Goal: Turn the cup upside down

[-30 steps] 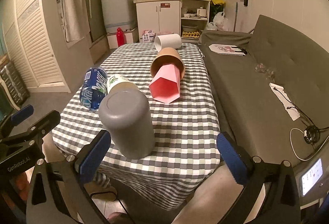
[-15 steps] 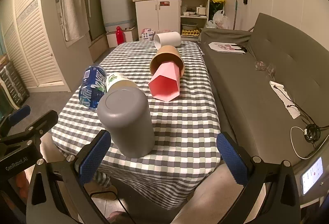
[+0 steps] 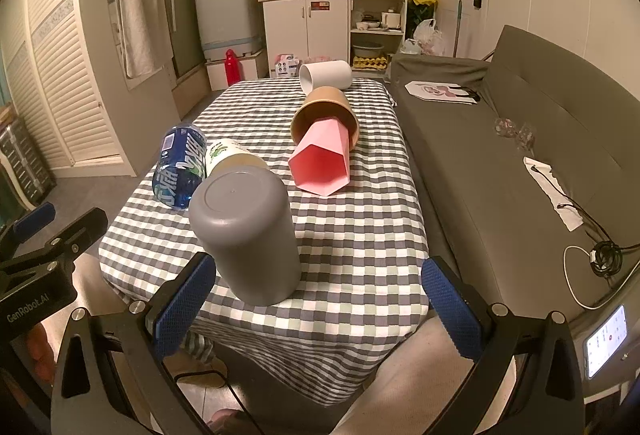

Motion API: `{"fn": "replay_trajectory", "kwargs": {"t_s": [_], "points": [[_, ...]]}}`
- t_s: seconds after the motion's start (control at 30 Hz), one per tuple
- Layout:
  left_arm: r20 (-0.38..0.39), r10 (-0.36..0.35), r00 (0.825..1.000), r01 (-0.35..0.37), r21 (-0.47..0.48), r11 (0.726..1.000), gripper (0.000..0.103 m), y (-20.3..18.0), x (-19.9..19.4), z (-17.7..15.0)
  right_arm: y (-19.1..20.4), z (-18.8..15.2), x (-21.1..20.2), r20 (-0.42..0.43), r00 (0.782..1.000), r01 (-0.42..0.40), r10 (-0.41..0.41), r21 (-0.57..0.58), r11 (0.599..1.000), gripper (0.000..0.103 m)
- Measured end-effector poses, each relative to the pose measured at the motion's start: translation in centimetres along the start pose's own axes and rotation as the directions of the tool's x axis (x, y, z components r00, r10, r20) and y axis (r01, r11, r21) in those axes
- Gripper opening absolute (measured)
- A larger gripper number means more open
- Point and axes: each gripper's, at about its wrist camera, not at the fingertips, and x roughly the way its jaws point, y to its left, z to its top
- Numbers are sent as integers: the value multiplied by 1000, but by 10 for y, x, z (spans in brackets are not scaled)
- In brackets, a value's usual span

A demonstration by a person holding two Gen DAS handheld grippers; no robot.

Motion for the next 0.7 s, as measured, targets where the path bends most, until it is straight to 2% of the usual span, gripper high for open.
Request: {"fn": "replay_trajectory", "kwargs": {"t_s": [0.7], "points": [[-10, 6, 1000, -6, 1, 1000, 103, 0, 0, -2, 0, -1, 2, -12, 1000, 6, -6, 2, 1000, 103]]}}
